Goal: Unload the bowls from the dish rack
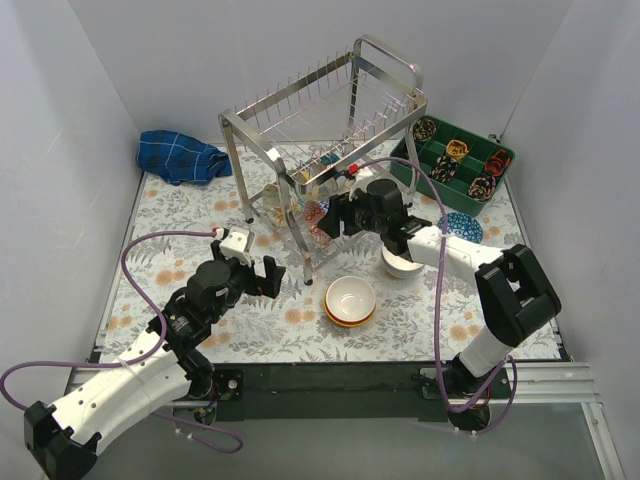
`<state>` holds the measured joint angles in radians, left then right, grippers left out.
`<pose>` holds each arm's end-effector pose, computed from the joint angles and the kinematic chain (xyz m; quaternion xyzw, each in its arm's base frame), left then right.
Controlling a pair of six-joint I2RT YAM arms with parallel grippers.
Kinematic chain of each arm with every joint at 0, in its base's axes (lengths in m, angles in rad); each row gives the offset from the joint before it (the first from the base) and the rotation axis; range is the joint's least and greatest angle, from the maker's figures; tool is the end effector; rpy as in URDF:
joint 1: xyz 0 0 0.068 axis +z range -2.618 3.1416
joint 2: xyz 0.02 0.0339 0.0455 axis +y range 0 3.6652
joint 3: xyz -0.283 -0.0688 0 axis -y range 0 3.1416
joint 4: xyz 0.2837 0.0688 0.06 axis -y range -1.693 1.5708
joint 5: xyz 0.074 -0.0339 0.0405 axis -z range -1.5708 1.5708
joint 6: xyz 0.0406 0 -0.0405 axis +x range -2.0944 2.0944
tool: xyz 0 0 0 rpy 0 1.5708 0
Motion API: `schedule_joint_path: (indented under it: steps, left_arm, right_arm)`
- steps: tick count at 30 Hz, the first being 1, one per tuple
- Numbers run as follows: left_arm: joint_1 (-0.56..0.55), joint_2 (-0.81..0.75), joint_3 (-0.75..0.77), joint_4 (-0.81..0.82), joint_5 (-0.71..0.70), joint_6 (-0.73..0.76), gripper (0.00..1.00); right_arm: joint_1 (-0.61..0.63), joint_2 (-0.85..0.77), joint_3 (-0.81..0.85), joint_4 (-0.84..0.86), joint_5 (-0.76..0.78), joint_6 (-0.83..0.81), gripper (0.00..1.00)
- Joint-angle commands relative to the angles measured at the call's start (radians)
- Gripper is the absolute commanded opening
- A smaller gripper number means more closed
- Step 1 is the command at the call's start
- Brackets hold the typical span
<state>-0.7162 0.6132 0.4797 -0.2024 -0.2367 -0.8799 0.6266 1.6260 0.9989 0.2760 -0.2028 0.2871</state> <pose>0.1457 -0.1142 0.2607 -0.1343 0.8014 -0.3444 0.4703 0.3252 0.2455 0.2390 -0.1949 0.7940 0.3258 0.4748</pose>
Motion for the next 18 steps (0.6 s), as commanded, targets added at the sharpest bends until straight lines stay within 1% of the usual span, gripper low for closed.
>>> schedule_joint_path:
  steps: [1,7,11,18]
  left_arm:
    - [0.004,-0.01,0.033,0.017,0.053,-0.039,0.98]
    - [0.004,-0.013,0.033,0.055,0.12,-0.113,0.98]
    - [0.004,0.0,0.033,0.072,0.154,-0.192,0.98]
    - [0.003,0.068,0.046,0.124,0.223,-0.352,0.98]
  right_arm:
    - [-0.007,-0.077,0.011,0.043,0.046,0.04,0.01]
    - [-0.03,-0.146,-0.037,0.043,0.036,0.115,0.01]
    - [-0.045,-0.241,-0.094,0.043,0.026,0.159,0.01]
    - [-0.071,-0.408,-0.216,0.034,-0.047,0.225,0.01]
